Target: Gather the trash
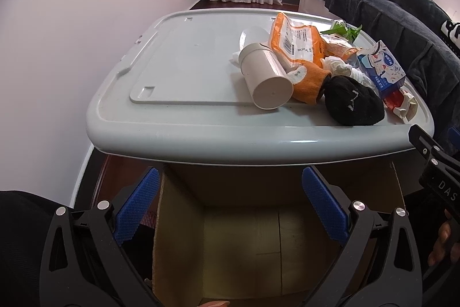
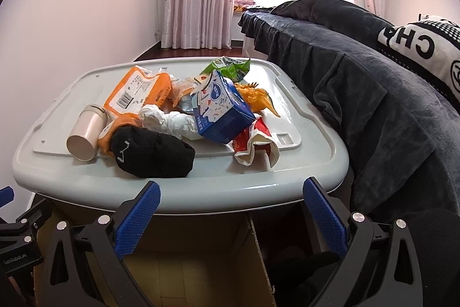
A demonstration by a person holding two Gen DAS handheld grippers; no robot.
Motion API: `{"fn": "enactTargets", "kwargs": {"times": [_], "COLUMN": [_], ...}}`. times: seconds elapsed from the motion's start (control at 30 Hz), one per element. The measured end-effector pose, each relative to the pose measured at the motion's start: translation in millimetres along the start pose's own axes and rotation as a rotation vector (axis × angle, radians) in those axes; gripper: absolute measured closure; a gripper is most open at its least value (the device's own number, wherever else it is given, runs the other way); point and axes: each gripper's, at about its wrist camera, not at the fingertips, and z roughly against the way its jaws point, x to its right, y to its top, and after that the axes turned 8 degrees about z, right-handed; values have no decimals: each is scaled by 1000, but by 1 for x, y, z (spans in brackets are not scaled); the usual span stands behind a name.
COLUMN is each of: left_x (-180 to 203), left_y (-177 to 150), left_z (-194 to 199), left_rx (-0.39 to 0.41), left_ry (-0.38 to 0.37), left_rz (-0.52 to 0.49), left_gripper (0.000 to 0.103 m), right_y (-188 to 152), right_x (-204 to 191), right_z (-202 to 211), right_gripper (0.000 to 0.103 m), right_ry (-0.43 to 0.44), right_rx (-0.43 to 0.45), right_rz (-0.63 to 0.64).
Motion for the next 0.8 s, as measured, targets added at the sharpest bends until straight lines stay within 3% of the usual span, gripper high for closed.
{"fn": "enactTargets", "kwargs": {"times": [0.8], "left_x": [1], "left_y": [1], "left_z": [-1], "left_rx": [1], "left_ry": [13], "left_rz": [-3], "left_gripper": [6], "right_y": [-5], "right_x": [5], "right_z": [-5], "right_gripper": [5], "right_ry": [-15], "right_rx": [-20], "right_rz": [-13]}}
